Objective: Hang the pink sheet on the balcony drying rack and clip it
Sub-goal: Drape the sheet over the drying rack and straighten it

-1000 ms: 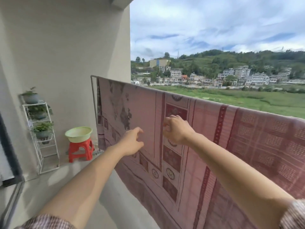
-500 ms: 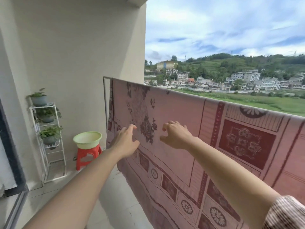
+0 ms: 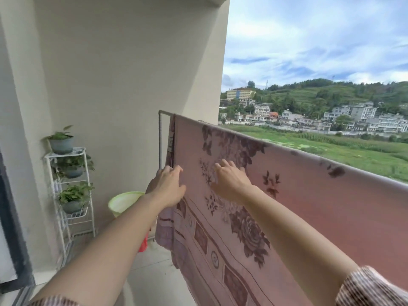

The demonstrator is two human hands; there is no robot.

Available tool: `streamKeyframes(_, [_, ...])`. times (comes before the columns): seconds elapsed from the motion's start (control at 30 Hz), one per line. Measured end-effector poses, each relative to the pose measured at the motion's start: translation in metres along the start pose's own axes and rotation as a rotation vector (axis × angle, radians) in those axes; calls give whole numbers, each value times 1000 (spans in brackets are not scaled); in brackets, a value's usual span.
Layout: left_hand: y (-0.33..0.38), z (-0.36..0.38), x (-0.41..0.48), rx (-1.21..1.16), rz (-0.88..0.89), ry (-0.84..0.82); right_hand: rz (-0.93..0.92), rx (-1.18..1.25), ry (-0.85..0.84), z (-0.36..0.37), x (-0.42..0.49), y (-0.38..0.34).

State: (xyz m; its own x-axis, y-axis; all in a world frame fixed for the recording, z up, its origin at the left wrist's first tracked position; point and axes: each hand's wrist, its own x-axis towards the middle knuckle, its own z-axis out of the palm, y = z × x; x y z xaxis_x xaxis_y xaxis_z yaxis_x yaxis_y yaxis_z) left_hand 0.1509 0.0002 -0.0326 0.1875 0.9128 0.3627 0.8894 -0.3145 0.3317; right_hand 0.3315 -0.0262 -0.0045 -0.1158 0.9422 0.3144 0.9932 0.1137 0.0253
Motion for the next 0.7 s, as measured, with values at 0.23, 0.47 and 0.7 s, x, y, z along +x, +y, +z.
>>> streamKeyframes(0.23, [-100, 31, 145, -57, -43, -9, -56, -42, 55, 59, 148, -30])
streamKeyframes(0.47, [-223, 30, 329, -93, -90, -21, -1, -50, 155, 75, 341, -55])
streamKeyframes(0.7, [-272, 58, 476, -259, -46, -36, -40, -243, 199, 85, 489, -58])
